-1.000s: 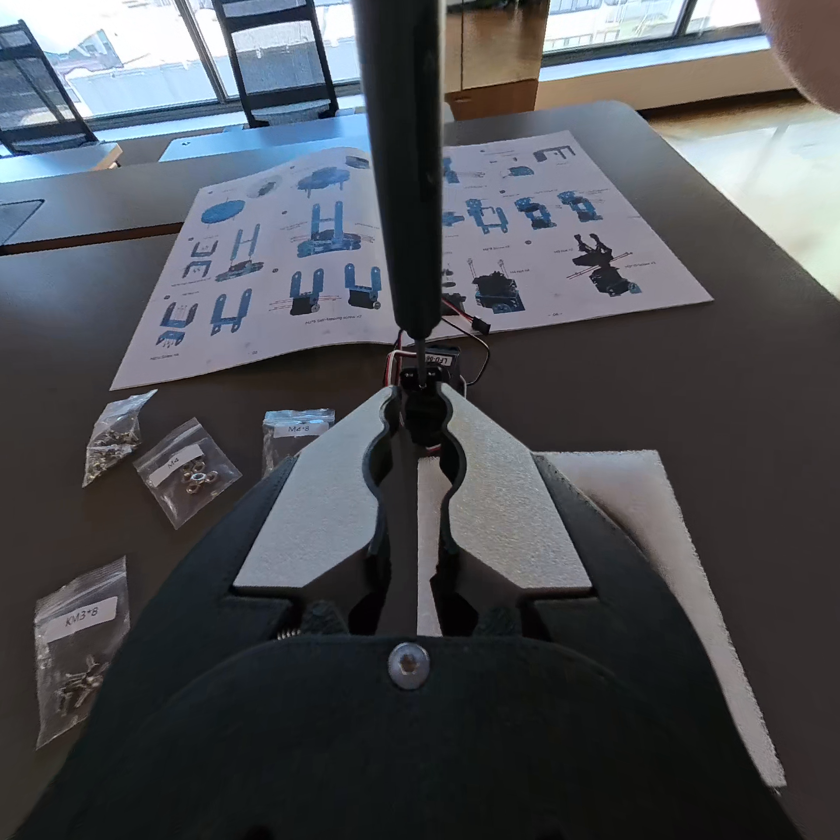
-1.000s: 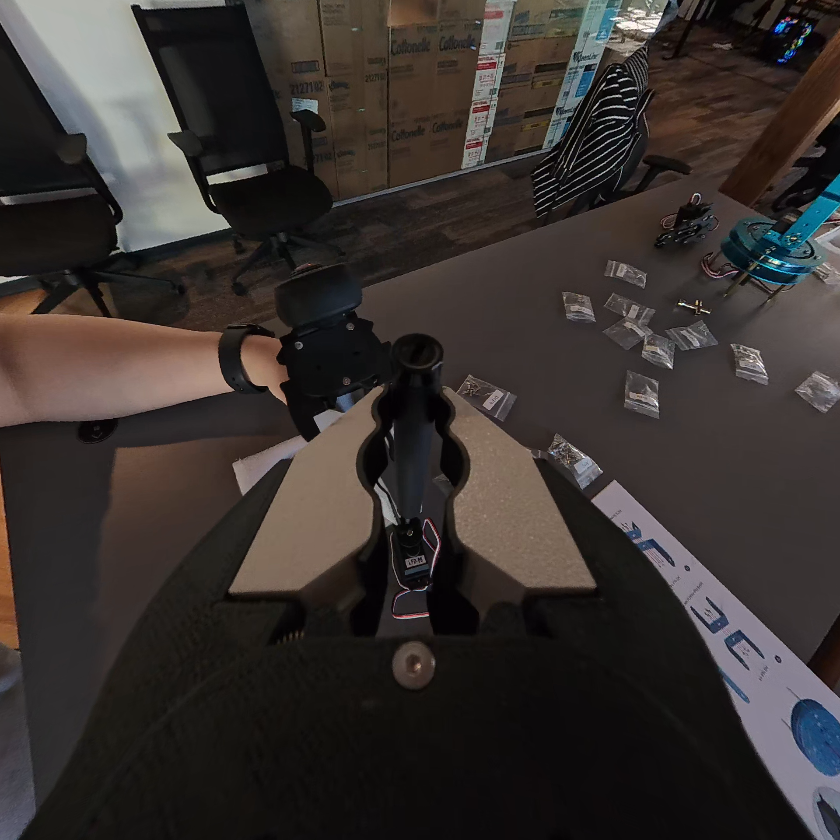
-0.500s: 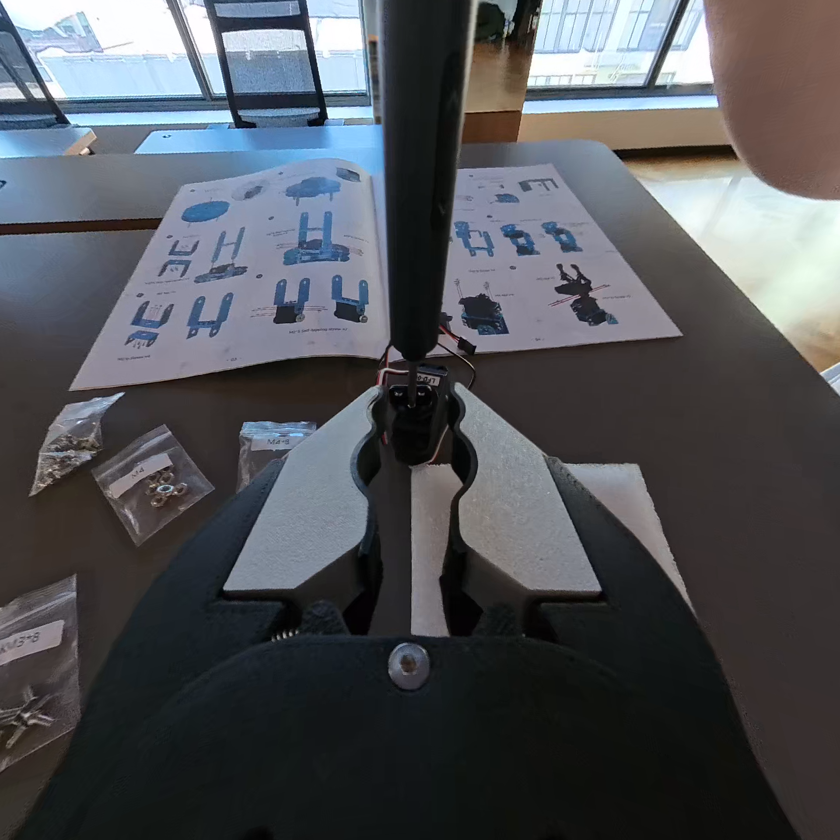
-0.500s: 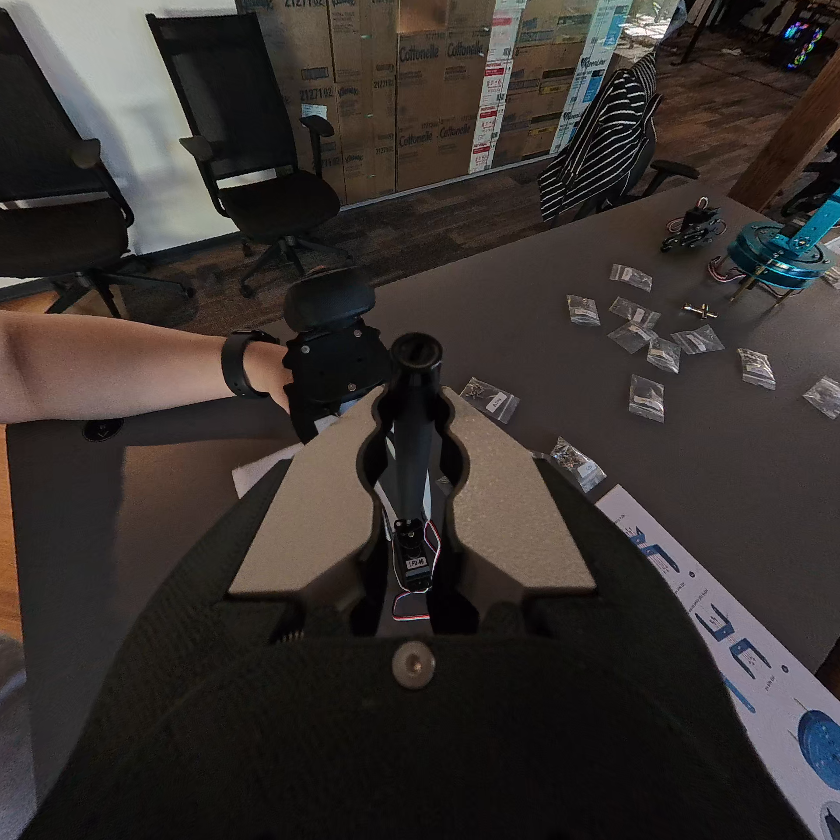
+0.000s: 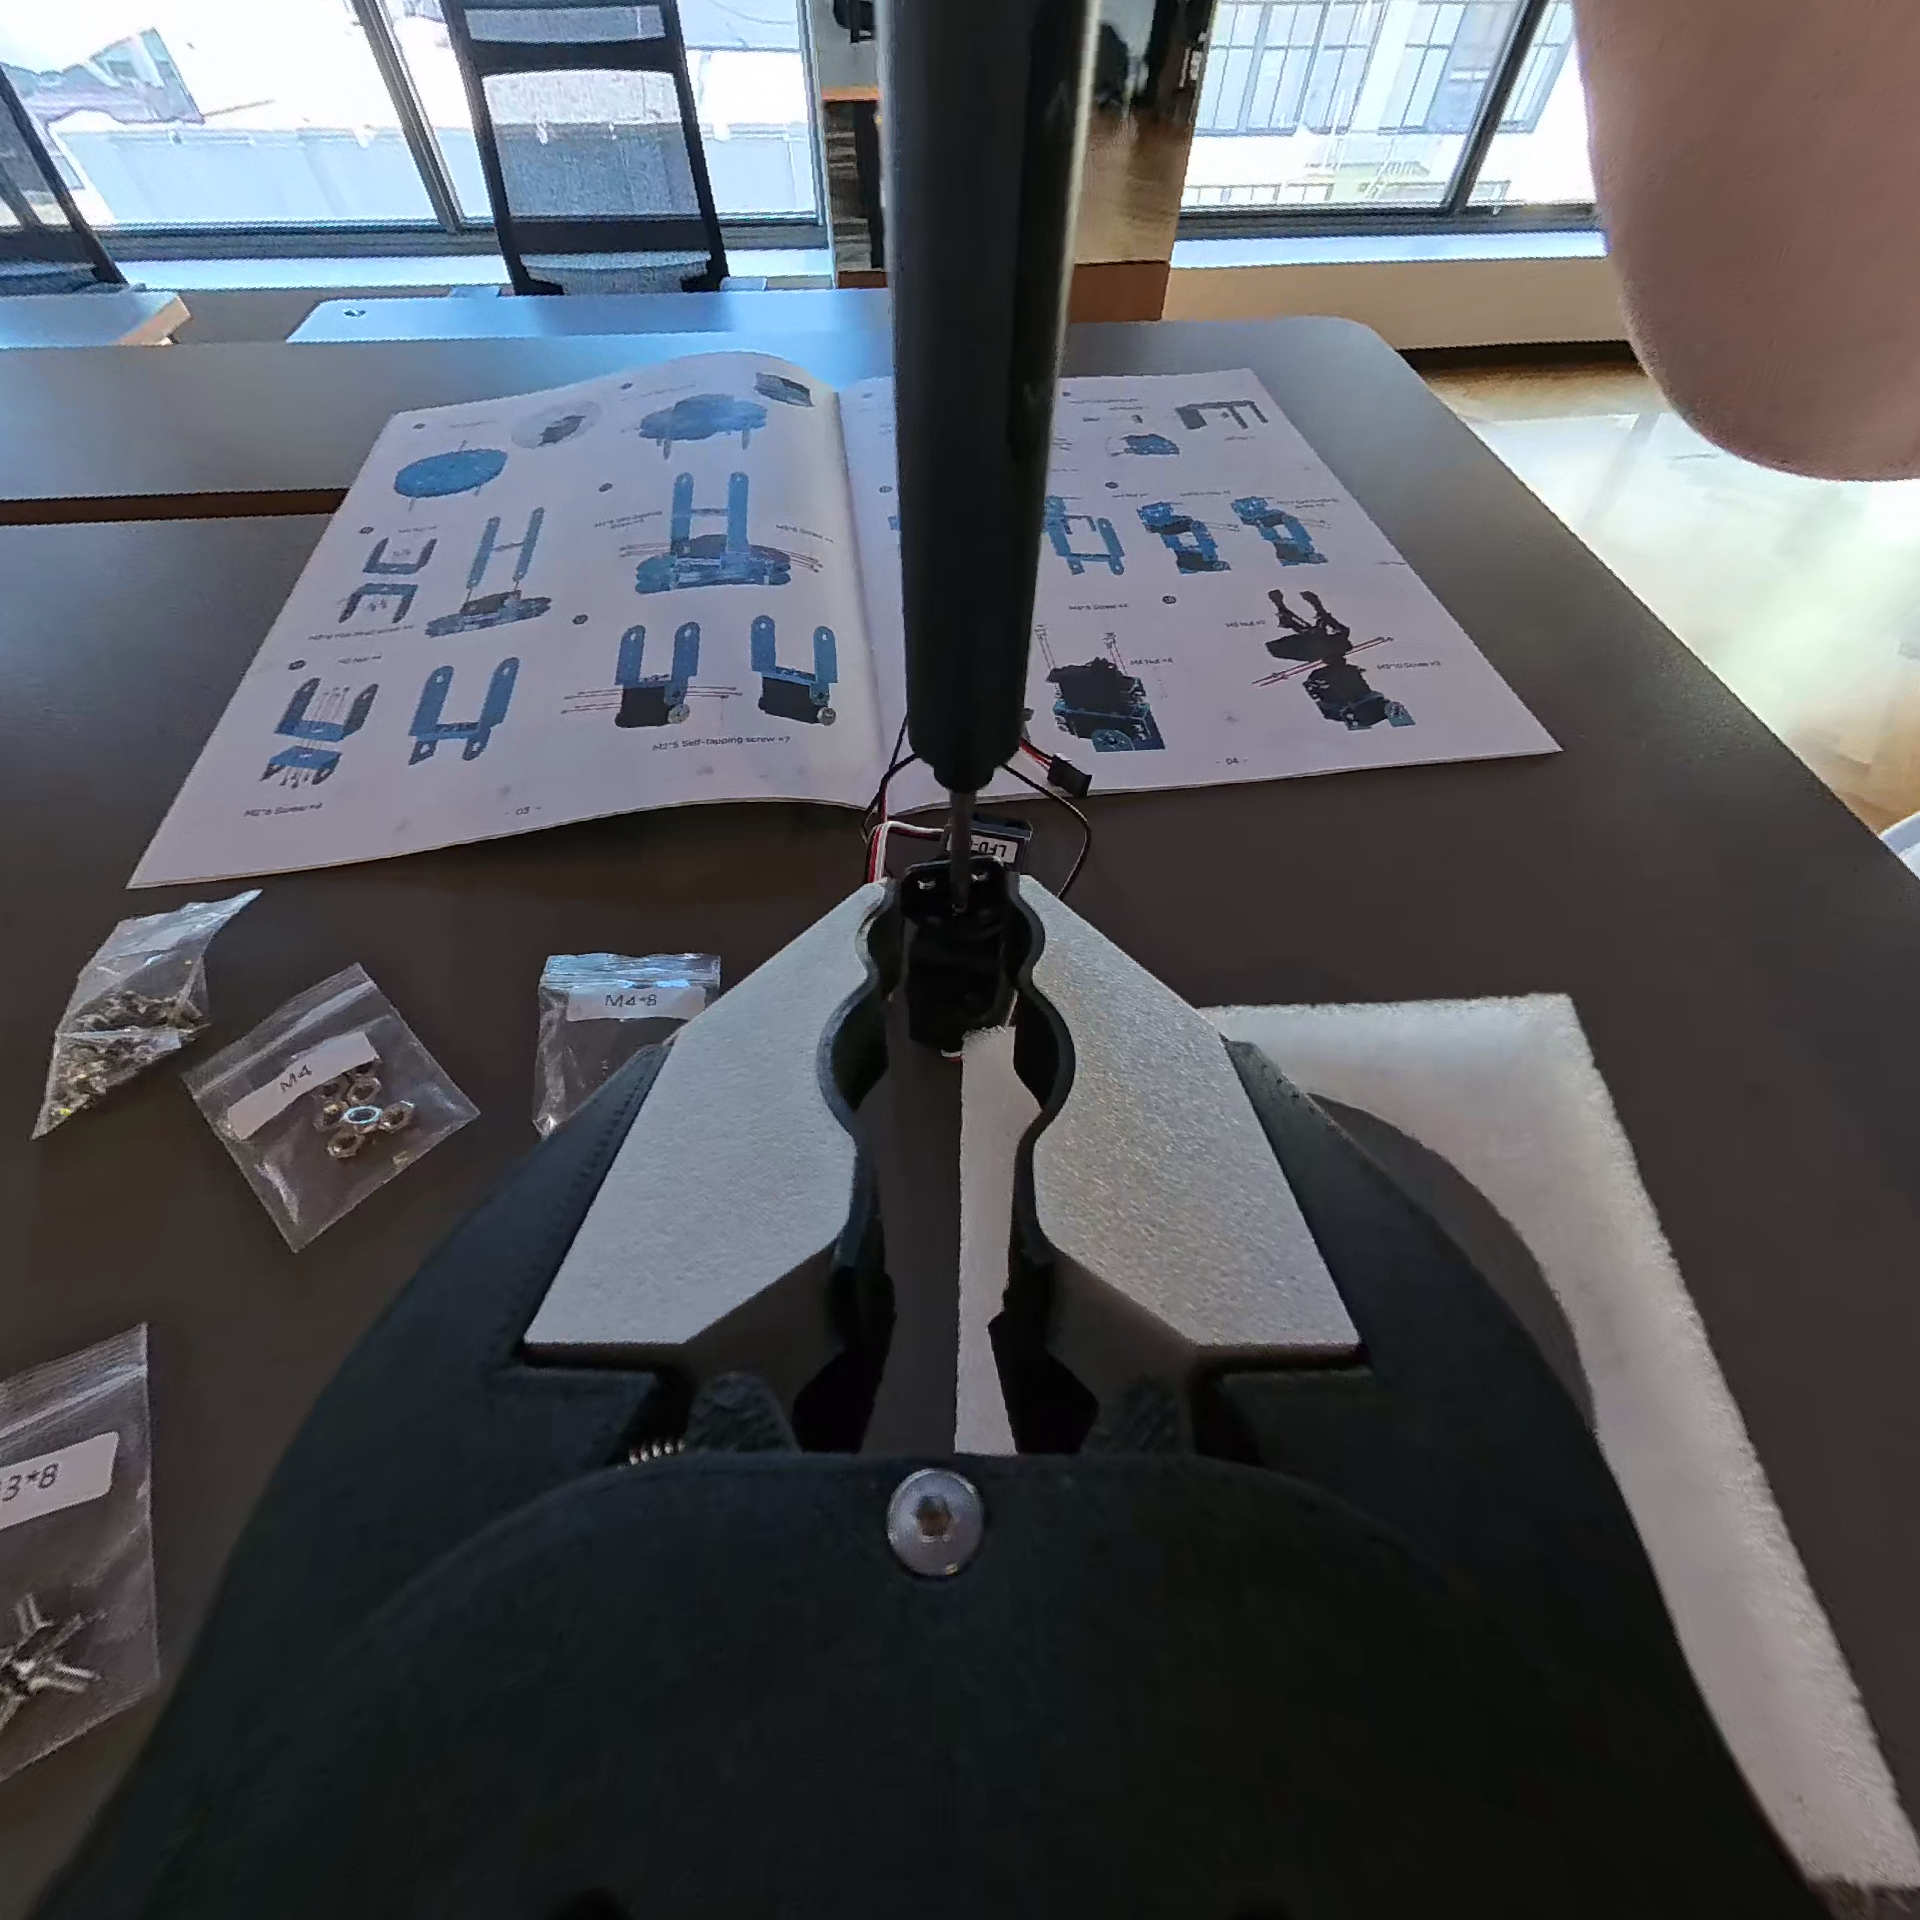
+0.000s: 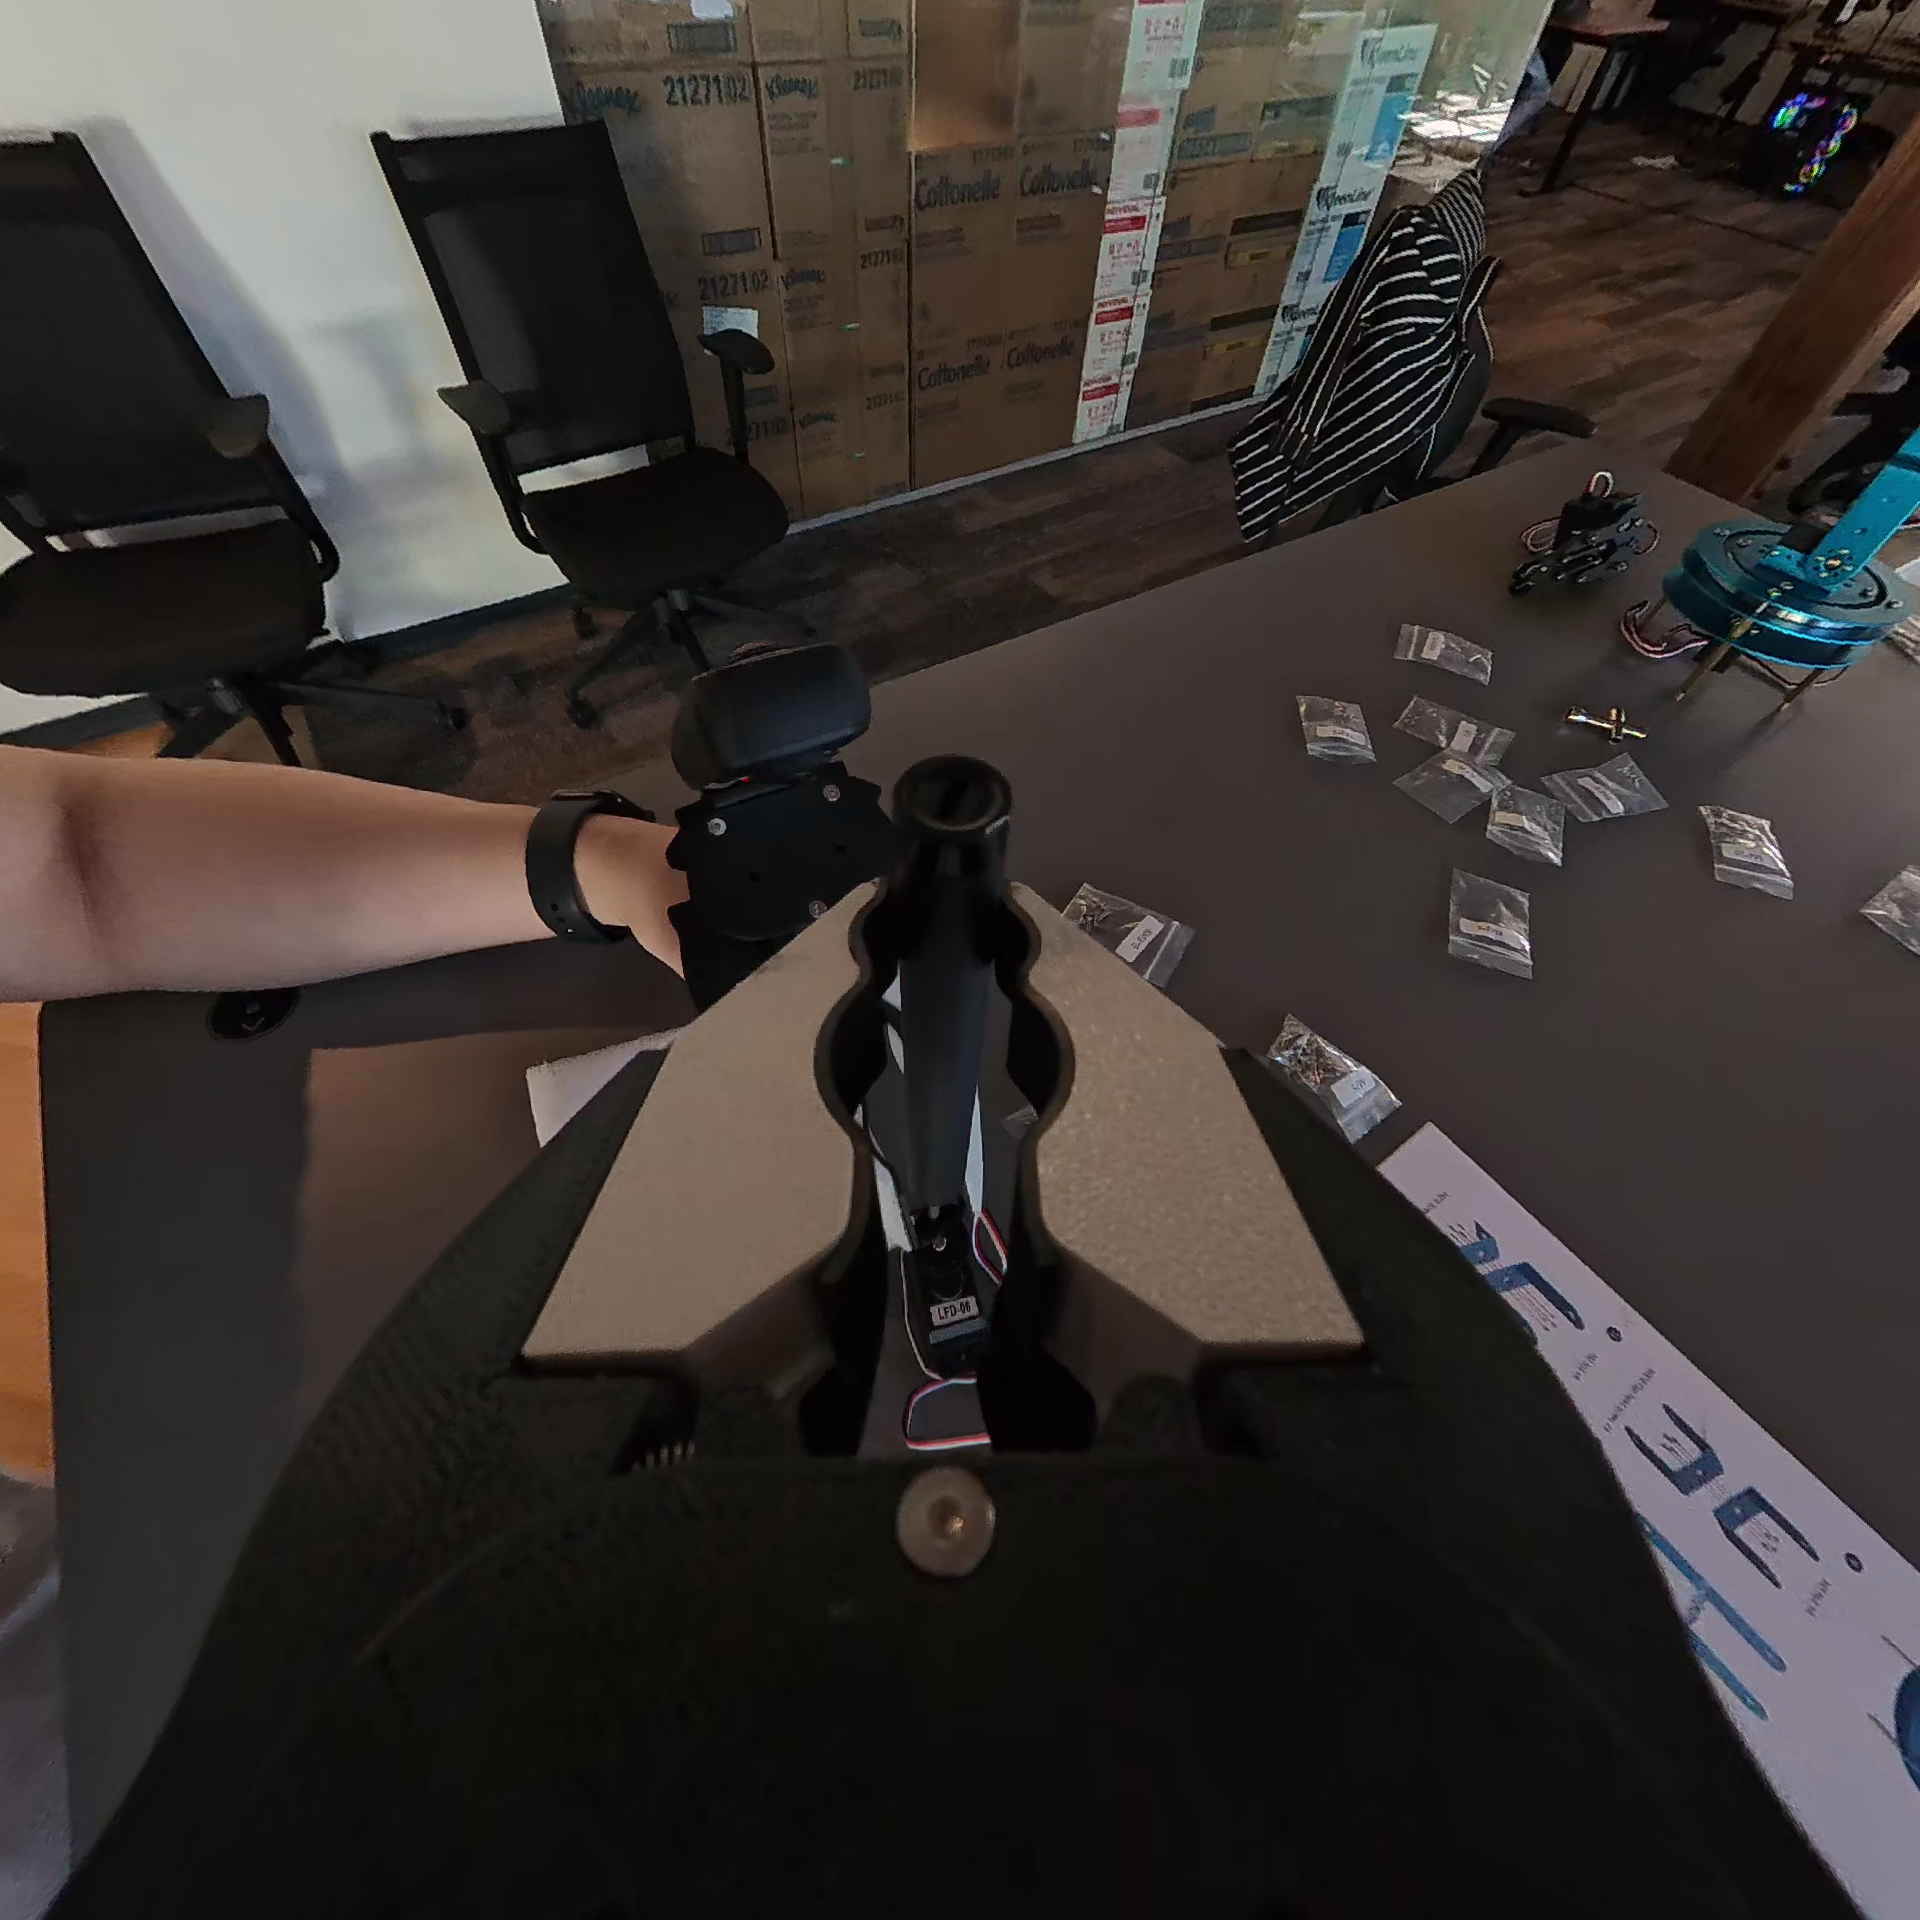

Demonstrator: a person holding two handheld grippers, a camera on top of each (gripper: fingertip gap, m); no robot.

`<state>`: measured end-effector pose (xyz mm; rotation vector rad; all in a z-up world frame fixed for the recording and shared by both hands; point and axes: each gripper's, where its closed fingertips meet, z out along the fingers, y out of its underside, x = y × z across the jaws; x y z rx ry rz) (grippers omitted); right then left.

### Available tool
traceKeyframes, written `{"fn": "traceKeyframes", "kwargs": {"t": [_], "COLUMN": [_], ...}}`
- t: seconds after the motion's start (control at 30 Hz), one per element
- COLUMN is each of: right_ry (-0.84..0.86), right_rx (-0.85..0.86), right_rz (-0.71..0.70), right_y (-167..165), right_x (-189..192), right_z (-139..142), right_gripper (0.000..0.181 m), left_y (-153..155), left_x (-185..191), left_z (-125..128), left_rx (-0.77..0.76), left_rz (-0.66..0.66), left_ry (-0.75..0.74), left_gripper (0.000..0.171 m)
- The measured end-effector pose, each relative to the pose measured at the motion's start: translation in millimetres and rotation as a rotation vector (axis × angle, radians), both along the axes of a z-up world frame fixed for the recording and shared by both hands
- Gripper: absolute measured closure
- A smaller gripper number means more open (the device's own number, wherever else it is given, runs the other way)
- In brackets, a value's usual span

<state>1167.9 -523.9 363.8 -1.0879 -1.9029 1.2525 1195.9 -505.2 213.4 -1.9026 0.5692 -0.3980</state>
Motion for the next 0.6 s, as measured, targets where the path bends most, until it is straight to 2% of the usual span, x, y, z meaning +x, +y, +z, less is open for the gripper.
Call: {"fn": "traceKeyframes", "kwargs": {"t": [0.13, 0.37, 0.5, 0.6], "right_ry": [-0.006, -0.036, -0.053, -0.061], "right_rx": [-0.022, -0.027, -0.027, -0.027], "right_rz": [0.020, 0.159, 0.167, 0.177], "right_y": [3, -4, -1, -2], "right_x": [-1, 1, 0, 0], "right_z": [0, 0, -1, -1], "right_gripper": [0.165, 0.165, 0.165, 0.165], "left_y": [0, -1, -6, -10], "left_x": [1, 3, -1, -7], "left_z": [0, 4, 11, 26], "left_rx": [0.016, 0.027, 0.035, 0.057], "left_rz": [-0.025, -0.068, -0.069, -0.051], "left_ry": [0.009, -0.032, -0.063, -0.088], "left_gripper": [0.155, 0.151, 0.147, 0.146]}}
